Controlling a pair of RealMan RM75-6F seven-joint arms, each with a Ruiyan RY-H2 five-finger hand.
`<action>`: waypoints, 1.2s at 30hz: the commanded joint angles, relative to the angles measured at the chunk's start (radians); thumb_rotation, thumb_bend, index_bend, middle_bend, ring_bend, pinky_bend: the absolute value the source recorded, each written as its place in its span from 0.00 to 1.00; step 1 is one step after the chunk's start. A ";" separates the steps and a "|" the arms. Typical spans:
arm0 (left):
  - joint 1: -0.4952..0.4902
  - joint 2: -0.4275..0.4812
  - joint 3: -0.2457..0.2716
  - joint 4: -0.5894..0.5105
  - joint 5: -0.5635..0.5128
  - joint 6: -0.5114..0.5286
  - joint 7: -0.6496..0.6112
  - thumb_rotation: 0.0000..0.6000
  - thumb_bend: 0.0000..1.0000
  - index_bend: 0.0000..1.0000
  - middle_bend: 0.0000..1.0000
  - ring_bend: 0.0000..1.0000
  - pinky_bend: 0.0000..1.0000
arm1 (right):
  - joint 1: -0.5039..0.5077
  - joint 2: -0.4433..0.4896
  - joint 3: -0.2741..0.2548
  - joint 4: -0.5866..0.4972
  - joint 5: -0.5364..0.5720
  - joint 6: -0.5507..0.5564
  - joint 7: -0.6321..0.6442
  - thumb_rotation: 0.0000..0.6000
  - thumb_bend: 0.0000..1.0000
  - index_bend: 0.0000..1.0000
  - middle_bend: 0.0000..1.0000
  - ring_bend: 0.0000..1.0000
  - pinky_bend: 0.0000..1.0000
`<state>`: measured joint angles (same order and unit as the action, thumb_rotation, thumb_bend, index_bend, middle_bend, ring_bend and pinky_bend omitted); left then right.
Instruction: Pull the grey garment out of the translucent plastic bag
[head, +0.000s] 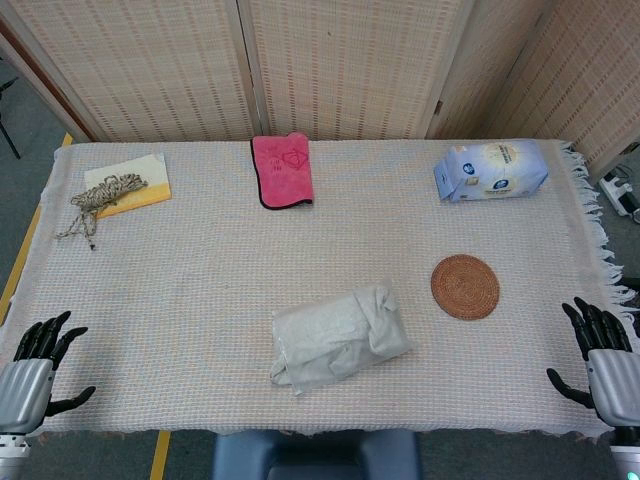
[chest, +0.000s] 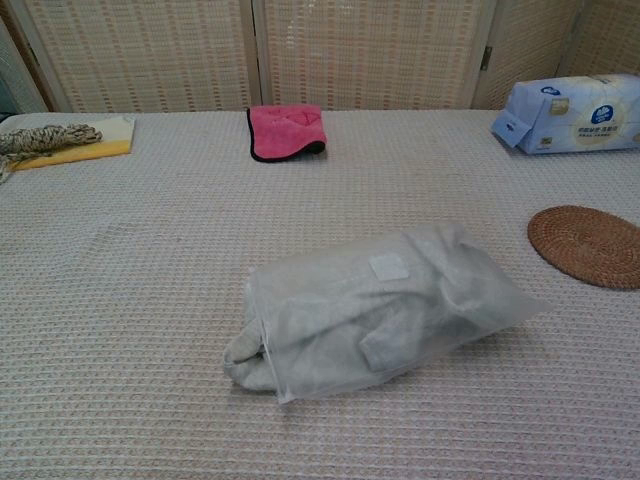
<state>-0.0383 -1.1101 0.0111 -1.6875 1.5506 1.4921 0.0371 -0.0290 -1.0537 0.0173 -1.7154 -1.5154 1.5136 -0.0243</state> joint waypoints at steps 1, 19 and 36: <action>-0.001 0.003 0.003 -0.003 -0.002 -0.005 -0.002 1.00 0.17 0.23 0.06 0.00 0.03 | 0.000 0.000 0.001 -0.001 0.001 0.002 0.000 1.00 0.19 0.00 0.00 0.00 0.00; -0.052 -0.175 0.110 0.147 0.261 -0.021 -0.186 1.00 0.17 0.45 0.08 0.00 0.08 | 0.010 -0.033 -0.007 0.001 0.003 -0.022 -0.078 1.00 0.19 0.00 0.00 0.00 0.00; -0.151 -0.556 0.057 0.472 0.323 -0.020 -0.175 1.00 0.35 0.49 0.00 0.00 0.00 | 0.021 -0.046 -0.006 0.001 0.032 -0.051 -0.116 1.00 0.19 0.00 0.00 0.00 0.00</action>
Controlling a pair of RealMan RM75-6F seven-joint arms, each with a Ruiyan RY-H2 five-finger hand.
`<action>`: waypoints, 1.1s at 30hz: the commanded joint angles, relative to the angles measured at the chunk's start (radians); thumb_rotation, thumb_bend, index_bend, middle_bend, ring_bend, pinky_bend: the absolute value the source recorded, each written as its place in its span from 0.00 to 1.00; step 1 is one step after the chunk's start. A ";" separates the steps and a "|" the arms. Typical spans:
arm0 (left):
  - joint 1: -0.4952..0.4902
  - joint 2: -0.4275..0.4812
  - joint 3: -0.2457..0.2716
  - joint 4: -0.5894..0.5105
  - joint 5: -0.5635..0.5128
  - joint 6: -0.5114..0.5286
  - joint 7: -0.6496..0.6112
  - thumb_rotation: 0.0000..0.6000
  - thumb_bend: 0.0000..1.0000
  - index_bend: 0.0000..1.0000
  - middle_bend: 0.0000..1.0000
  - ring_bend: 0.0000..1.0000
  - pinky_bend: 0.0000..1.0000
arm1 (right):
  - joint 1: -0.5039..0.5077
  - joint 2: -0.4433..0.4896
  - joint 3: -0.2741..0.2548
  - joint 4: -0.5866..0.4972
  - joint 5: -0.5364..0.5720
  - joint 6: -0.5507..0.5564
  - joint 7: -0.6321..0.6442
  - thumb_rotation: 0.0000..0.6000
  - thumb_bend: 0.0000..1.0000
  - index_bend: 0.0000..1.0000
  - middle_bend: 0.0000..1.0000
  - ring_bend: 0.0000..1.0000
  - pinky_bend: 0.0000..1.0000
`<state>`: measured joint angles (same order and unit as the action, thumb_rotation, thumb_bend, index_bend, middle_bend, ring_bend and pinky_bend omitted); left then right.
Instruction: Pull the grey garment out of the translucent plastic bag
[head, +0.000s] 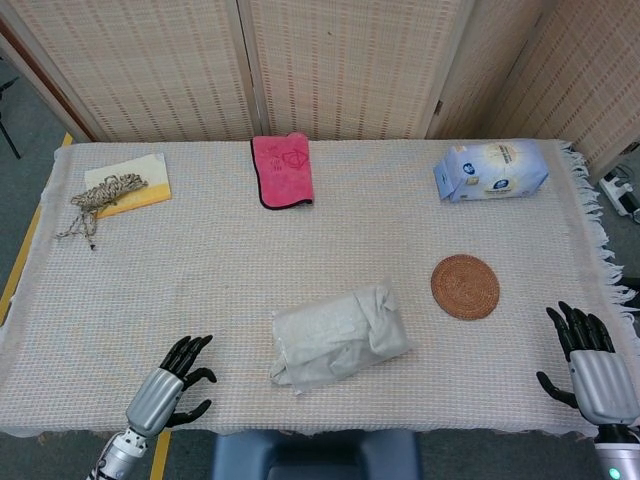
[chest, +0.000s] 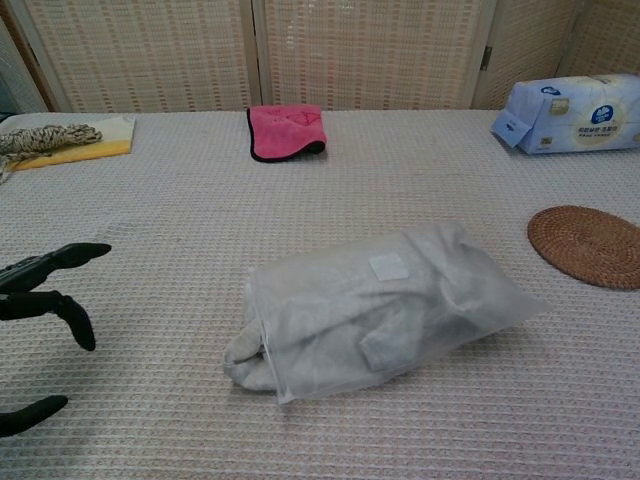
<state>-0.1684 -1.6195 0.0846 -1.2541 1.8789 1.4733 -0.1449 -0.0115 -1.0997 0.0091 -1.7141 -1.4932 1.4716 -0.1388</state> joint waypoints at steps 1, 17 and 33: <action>-0.025 -0.059 -0.019 0.043 -0.012 -0.004 0.006 1.00 0.34 0.49 0.00 0.00 0.00 | 0.006 0.001 0.003 0.000 0.014 -0.013 -0.003 1.00 0.19 0.00 0.00 0.00 0.00; -0.080 -0.267 -0.028 0.144 -0.052 -0.030 0.073 1.00 0.26 0.50 0.00 0.00 0.00 | 0.014 0.012 0.010 -0.007 0.040 -0.030 0.007 1.00 0.19 0.00 0.00 0.00 0.00; -0.122 -0.372 -0.035 0.239 -0.069 -0.006 0.091 1.00 0.26 0.50 0.01 0.00 0.00 | 0.018 0.031 0.011 -0.019 0.059 -0.043 0.022 1.00 0.19 0.00 0.00 0.00 0.00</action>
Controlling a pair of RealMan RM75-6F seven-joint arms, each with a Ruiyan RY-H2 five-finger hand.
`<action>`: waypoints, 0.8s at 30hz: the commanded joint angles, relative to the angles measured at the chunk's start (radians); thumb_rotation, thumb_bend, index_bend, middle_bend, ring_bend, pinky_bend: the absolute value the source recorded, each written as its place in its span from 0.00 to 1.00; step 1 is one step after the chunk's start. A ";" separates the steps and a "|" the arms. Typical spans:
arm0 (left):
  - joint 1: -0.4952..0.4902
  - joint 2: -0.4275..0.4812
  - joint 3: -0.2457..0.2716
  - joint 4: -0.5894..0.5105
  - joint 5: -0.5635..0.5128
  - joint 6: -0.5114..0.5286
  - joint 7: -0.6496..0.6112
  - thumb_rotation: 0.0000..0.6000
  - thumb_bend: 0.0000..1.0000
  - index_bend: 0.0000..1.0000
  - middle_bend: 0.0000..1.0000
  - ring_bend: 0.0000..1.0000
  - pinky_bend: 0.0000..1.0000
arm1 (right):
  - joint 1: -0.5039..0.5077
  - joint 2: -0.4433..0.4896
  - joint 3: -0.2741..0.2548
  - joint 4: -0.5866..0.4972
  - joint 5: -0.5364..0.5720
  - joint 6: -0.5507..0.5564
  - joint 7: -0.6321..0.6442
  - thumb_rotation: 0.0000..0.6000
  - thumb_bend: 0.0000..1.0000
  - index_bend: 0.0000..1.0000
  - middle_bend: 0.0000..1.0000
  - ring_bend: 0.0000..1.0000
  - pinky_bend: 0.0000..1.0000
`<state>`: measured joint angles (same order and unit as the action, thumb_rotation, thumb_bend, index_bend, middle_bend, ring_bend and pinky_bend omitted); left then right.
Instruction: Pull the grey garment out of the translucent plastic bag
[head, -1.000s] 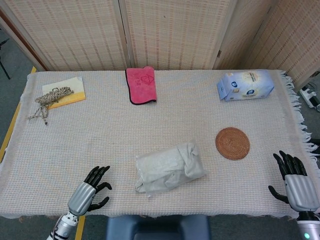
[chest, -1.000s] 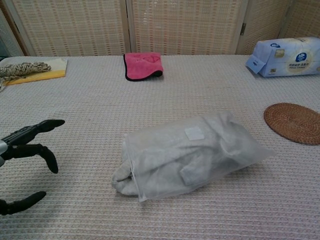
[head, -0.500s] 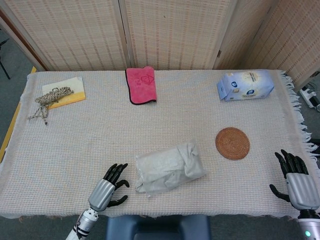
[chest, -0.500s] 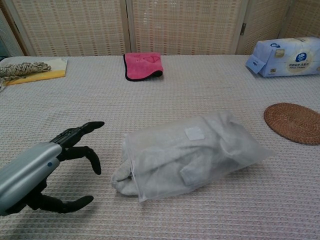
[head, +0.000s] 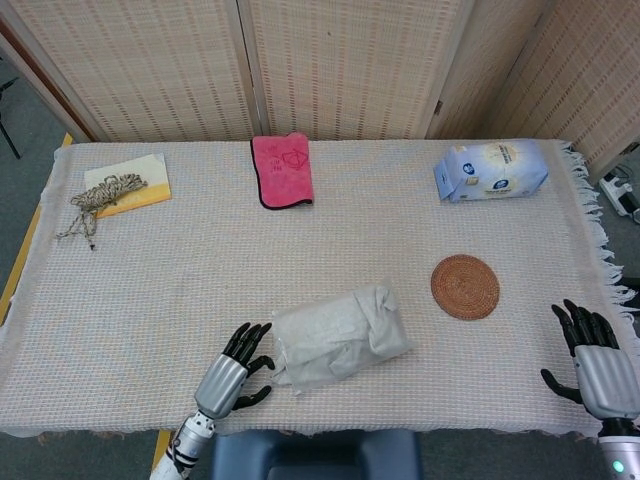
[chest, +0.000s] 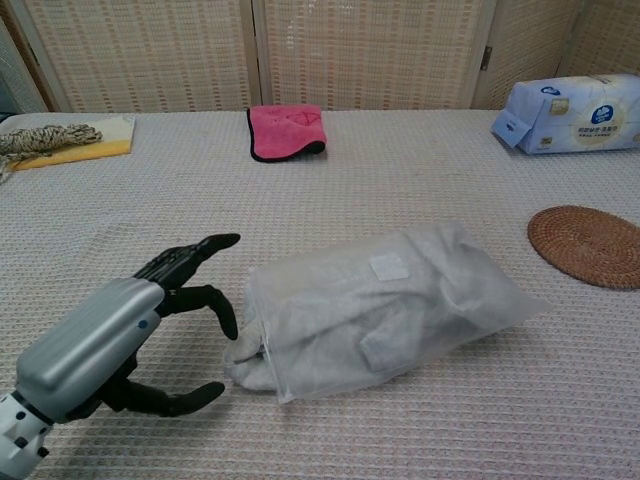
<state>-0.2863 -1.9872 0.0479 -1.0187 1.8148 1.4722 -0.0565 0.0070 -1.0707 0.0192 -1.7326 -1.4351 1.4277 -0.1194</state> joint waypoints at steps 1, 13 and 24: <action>-0.007 -0.008 0.002 0.004 -0.007 -0.007 0.002 1.00 0.26 0.50 0.01 0.00 0.00 | 0.000 0.002 0.001 0.000 0.001 0.001 0.004 1.00 0.19 0.00 0.00 0.00 0.00; -0.028 -0.052 0.004 0.092 -0.022 0.007 -0.005 1.00 0.24 0.53 0.03 0.00 0.00 | 0.001 0.013 0.001 -0.001 0.003 0.001 0.013 1.00 0.19 0.00 0.00 0.00 0.00; -0.042 -0.089 0.019 0.156 -0.023 0.030 -0.053 1.00 0.26 0.59 0.06 0.00 0.00 | 0.002 0.024 -0.008 -0.009 -0.009 -0.006 0.031 1.00 0.19 0.00 0.00 0.00 0.00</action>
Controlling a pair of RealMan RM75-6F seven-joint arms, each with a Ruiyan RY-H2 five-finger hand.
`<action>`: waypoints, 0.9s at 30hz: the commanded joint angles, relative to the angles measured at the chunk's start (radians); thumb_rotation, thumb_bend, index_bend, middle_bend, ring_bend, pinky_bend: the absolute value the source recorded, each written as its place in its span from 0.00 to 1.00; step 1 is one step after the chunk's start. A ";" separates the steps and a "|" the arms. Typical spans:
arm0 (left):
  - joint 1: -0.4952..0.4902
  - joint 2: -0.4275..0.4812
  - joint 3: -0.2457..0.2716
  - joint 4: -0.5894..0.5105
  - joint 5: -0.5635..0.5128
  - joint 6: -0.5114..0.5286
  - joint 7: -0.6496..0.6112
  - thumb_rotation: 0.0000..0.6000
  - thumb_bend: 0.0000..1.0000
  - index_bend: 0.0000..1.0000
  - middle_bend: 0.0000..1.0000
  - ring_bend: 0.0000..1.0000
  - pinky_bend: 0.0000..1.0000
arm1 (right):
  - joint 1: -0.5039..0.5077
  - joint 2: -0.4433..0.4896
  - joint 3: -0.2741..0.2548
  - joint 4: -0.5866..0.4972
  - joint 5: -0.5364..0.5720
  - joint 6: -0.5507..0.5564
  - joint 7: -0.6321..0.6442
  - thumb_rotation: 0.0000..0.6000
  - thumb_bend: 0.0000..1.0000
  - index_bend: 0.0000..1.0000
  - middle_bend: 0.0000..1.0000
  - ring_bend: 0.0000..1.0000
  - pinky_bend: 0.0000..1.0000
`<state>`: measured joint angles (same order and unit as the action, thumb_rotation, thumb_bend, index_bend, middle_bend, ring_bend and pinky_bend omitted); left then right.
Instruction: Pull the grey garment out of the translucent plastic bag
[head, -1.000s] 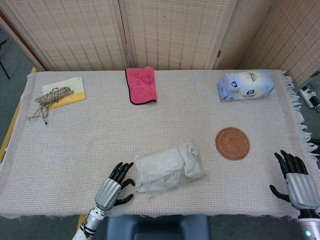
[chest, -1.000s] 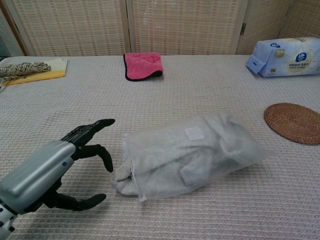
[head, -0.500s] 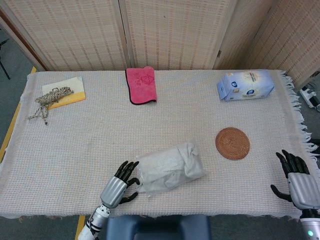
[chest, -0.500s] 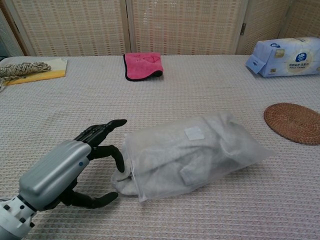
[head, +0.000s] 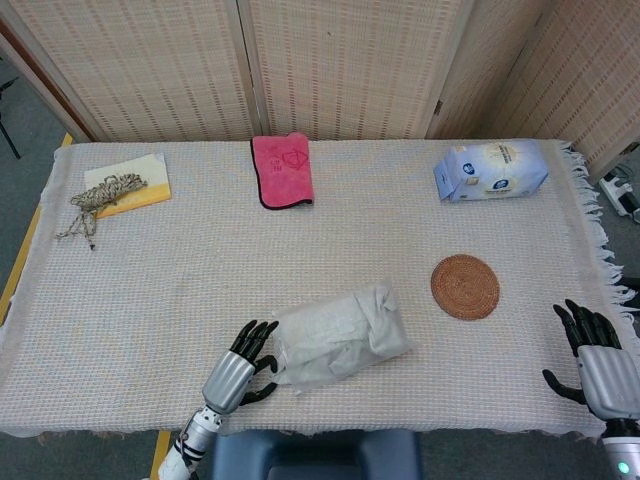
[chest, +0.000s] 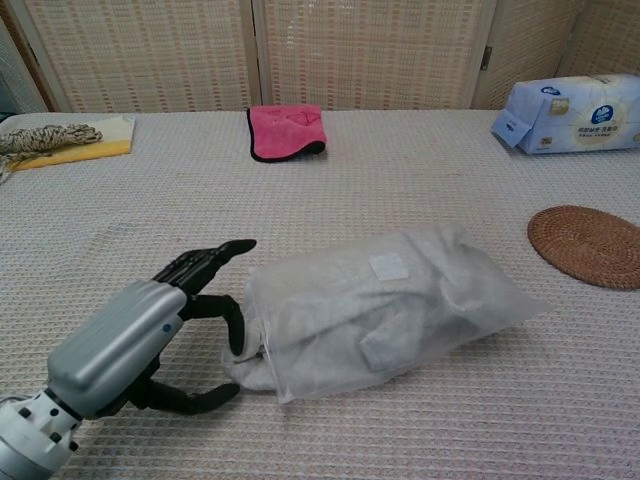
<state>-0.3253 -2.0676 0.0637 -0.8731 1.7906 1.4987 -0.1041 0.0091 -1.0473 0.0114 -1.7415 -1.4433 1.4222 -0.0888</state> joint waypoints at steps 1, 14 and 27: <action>-0.007 -0.014 0.003 0.018 0.000 0.004 -0.009 1.00 0.26 0.59 0.06 0.00 0.00 | 0.001 0.001 -0.001 0.000 -0.001 -0.002 0.002 1.00 0.19 0.00 0.00 0.00 0.00; -0.041 -0.053 -0.008 0.073 -0.012 0.009 -0.026 1.00 0.45 0.63 0.08 0.00 0.00 | 0.002 0.010 -0.003 -0.002 -0.003 -0.006 0.012 1.00 0.19 0.00 0.00 0.00 0.00; -0.024 -0.031 0.036 0.054 0.011 0.067 -0.027 1.00 0.45 0.72 0.10 0.00 0.00 | 0.004 -0.012 -0.017 0.005 -0.041 0.002 -0.009 1.00 0.19 0.00 0.00 0.00 0.00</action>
<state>-0.3526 -2.1012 0.0965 -0.8160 1.7989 1.5621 -0.1309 0.0118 -1.0530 -0.0025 -1.7403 -1.4765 1.4237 -0.0944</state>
